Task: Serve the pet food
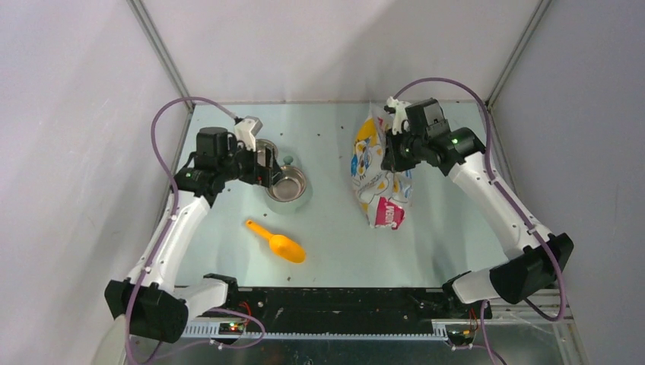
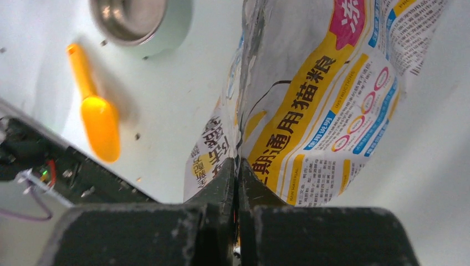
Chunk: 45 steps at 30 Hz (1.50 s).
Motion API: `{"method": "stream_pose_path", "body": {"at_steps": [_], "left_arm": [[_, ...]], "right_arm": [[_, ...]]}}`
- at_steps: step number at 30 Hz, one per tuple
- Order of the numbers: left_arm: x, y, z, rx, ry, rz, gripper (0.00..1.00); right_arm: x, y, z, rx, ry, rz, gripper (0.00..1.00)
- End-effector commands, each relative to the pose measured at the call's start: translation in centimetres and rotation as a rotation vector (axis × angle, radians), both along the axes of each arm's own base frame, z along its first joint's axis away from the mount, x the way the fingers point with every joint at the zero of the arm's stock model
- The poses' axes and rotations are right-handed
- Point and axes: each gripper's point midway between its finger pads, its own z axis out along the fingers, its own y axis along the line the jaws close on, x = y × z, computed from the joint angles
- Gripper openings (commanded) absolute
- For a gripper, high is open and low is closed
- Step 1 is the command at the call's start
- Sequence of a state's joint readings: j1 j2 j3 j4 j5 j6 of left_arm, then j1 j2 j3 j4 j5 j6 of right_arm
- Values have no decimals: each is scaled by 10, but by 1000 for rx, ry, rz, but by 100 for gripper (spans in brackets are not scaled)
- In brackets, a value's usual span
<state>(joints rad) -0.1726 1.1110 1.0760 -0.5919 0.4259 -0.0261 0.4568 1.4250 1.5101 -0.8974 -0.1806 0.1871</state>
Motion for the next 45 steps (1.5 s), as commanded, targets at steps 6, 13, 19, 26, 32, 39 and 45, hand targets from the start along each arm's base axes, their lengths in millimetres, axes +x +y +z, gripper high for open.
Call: {"method": "stream_pose_path", "body": {"at_steps": [6, 13, 19, 26, 32, 39, 45], "left_arm": [[9, -41, 28, 33, -137, -196, 97], [-5, -82, 53, 70, -305, -396, 98], [-18, -106, 66, 85, -429, -530, 100], [-12, -139, 82, 42, -572, -624, 100], [-3, -171, 78, 16, -579, -683, 100], [33, -194, 101, -134, -447, -488, 100], [63, -203, 132, -253, -221, -298, 94]], "right_arm": [[-32, 64, 77, 321, -121, 316, 0], [-57, 75, 122, 575, -92, 637, 68], [-31, 17, 145, 624, -250, 637, 75], [10, -18, 95, 245, -565, 742, 83], [14, -17, 54, 117, -560, 863, 85], [43, 1, 88, 297, -445, 558, 78], [79, 6, 106, 330, -294, 103, 55]]}}
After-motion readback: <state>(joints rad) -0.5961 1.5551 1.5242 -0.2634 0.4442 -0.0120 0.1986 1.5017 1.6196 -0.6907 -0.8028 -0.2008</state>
